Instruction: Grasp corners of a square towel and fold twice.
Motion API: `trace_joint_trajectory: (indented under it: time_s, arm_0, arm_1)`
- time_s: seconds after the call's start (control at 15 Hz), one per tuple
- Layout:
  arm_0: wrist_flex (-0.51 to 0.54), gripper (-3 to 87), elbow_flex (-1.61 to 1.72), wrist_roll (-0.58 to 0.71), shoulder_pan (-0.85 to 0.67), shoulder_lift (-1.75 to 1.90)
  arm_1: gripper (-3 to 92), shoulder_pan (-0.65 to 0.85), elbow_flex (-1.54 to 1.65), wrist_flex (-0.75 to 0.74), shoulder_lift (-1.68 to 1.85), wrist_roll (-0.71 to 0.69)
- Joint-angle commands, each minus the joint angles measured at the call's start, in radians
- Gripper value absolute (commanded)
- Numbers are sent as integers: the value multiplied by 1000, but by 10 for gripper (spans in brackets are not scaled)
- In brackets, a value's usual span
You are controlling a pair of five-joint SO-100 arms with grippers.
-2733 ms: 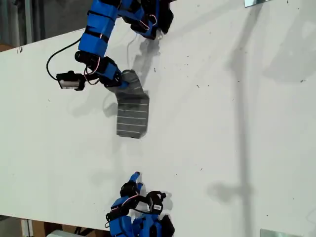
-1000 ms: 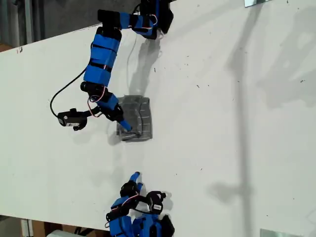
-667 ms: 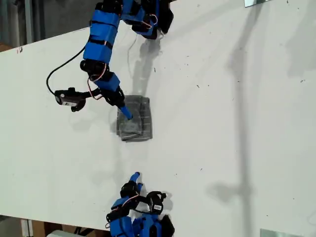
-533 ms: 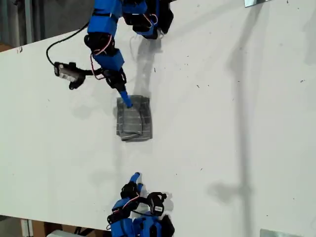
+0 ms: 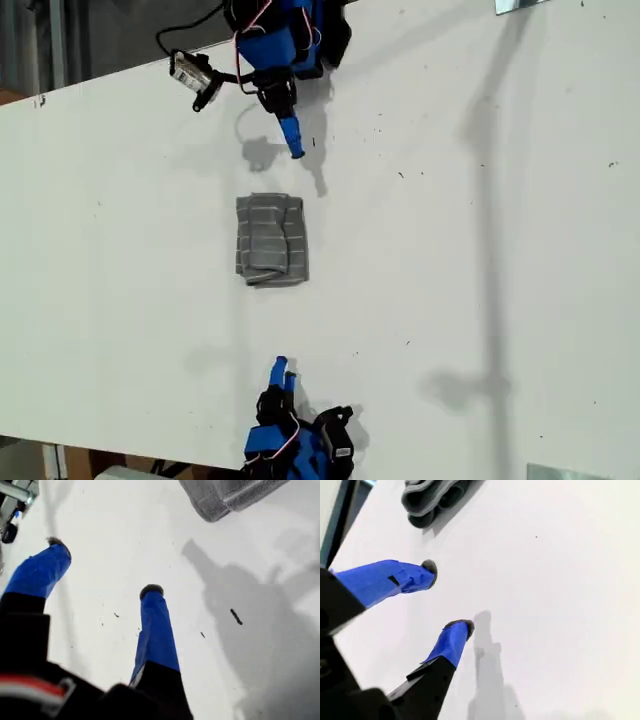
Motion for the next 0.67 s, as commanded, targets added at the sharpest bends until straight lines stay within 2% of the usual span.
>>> trace_joint_trajectory:
  time_s: [0.0,0.07,0.13,0.2,0.33,0.47,0.6]
  arm_0:
    - [20,178,17,-120,46,20]
    - [14,98,23,-86,80,20]
    - [2,65,32,91,100,20]
    - [-3,64,34,167,114,20]
    - [-3,64,37,202,120,20]
    - [-9,64,38,310,120,20]
    - [-9,64,38,308,118,20]
  arm_1:
    - [329,3,37,92,11,189]
    - [360,-2,41,166,12,301]
    - [364,-18,23,198,14,325]
    - [336,-43,2,230,14,279]
    - [282,-84,23,206,15,298]
    - [250,-112,6,227,15,261]
    - [229,-118,6,227,15,261]
